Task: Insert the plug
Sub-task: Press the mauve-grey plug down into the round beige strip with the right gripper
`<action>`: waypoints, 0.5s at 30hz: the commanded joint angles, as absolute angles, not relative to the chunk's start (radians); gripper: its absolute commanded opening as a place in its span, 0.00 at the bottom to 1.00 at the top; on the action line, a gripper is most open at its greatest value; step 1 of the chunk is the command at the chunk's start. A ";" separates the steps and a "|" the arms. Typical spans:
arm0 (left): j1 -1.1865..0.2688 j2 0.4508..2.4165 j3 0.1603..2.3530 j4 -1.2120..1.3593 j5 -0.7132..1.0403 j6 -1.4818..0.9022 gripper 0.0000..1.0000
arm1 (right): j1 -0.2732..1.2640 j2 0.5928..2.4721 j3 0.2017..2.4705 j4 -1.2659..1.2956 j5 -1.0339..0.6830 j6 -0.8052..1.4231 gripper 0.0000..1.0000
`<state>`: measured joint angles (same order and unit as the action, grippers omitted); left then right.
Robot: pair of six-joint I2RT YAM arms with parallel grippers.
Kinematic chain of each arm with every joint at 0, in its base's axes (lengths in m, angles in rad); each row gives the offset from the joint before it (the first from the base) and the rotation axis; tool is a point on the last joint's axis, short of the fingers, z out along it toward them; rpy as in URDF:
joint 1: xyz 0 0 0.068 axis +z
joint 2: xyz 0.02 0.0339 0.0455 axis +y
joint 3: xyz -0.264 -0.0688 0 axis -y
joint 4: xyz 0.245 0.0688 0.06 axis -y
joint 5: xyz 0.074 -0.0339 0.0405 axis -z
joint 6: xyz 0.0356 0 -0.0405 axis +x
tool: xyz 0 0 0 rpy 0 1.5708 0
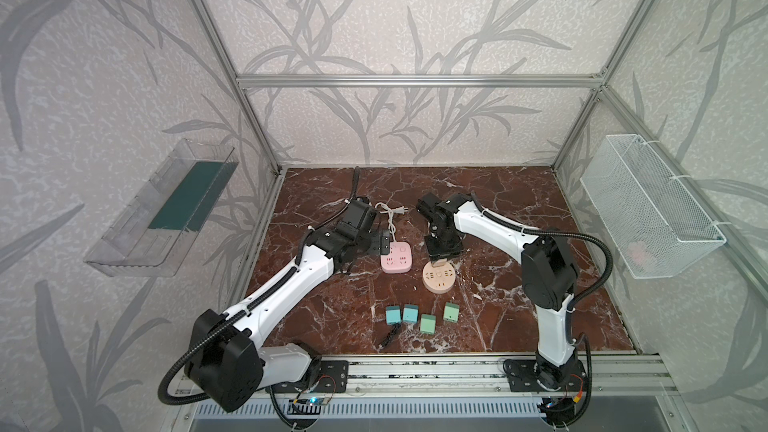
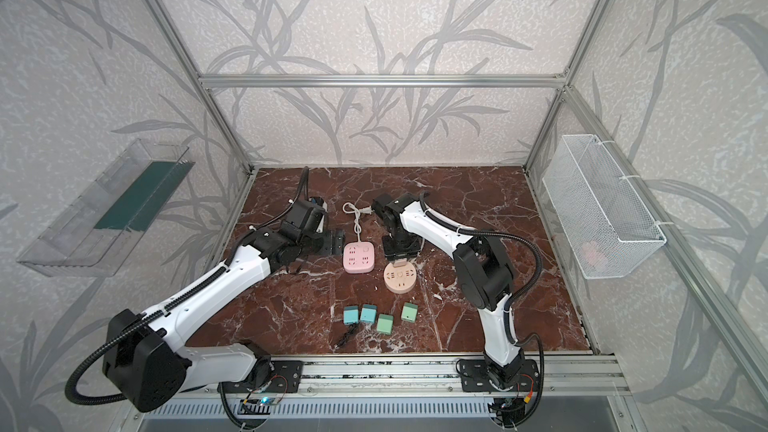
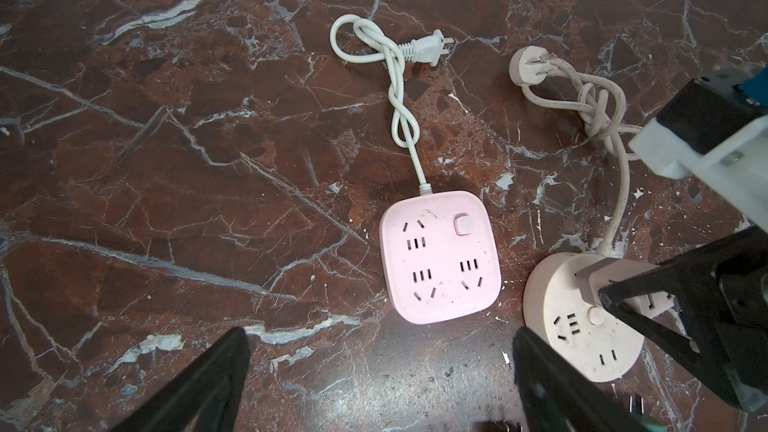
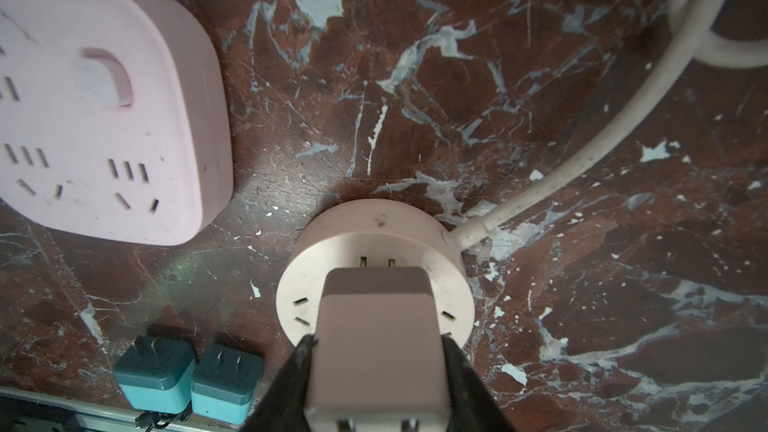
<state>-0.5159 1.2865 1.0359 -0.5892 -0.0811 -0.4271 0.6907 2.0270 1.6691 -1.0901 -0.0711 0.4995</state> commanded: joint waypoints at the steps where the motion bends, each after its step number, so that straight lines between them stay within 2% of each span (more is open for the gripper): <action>1: -0.513 1.290 1.029 -0.593 -0.097 -0.426 0.97 | 0.687 2.105 1.637 -1.118 -0.071 0.487 0.00; 15: -0.514 1.285 1.027 -0.594 -0.103 -0.425 0.97 | 0.692 2.174 1.677 -1.147 -0.054 0.472 0.00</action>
<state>-0.5156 1.2865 1.0355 -0.5892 -0.0845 -0.4267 0.6910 2.0830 1.7100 -1.1263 -0.0757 0.4923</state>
